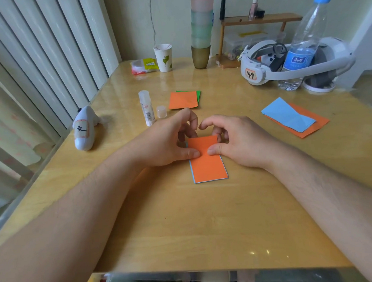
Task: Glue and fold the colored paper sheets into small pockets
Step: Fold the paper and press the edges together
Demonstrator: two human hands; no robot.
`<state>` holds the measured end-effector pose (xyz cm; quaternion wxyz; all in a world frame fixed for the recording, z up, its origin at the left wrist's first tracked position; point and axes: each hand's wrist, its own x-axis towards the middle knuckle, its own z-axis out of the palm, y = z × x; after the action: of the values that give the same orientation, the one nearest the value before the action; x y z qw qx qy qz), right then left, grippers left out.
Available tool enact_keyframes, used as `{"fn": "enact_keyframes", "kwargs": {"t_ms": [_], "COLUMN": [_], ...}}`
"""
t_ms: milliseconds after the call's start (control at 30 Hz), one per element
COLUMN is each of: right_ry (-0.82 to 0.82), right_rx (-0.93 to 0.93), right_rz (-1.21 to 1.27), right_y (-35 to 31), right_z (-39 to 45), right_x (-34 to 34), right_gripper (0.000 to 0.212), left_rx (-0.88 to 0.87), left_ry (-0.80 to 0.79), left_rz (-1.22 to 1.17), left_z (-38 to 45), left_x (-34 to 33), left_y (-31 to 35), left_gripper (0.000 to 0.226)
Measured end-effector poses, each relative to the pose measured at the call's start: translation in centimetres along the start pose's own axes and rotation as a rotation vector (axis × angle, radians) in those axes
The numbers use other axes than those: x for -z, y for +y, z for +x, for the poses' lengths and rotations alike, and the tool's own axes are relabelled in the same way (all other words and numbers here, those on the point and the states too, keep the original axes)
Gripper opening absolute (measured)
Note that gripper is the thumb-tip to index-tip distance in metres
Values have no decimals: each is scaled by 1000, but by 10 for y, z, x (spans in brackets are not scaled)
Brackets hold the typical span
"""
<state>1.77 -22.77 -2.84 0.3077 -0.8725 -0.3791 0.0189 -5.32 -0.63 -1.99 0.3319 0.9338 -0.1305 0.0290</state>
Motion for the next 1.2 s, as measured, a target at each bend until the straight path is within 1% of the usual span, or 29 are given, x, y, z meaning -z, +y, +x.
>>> {"fn": "enact_keyframes", "kwargs": {"t_ms": [167, 367, 600, 733, 933, 1067, 1200], "right_ry": [7, 22, 40, 36, 58, 57, 57], "right_rx": [6, 20, 11, 28, 23, 31, 47], "right_rz": [-14, -17, -47, -79, -83, -87, -87], "right_y": [-1, -2, -2, 2, 6, 3, -2], "right_z": [1, 4, 4, 4, 5, 6, 6], "right_x": [0, -6, -7, -5, -1, -2, -7], "right_gripper": [53, 49, 32, 20, 16, 16, 17], "left_rx": [-1, -39, -43, -9, 1, 6, -12], "left_ry": [3, 59, 55, 36, 29, 41, 58], "left_rz": [12, 48, 53, 24, 35, 48, 122], "left_z": [0, 2, 2, 1, 1, 1, 4], "left_x": [0, -7, -5, -1, 3, 2, -4], "left_y": [1, 5, 3, -1, -5, -5, -4], "left_gripper": [52, 50, 48, 46, 45, 39, 27]}}
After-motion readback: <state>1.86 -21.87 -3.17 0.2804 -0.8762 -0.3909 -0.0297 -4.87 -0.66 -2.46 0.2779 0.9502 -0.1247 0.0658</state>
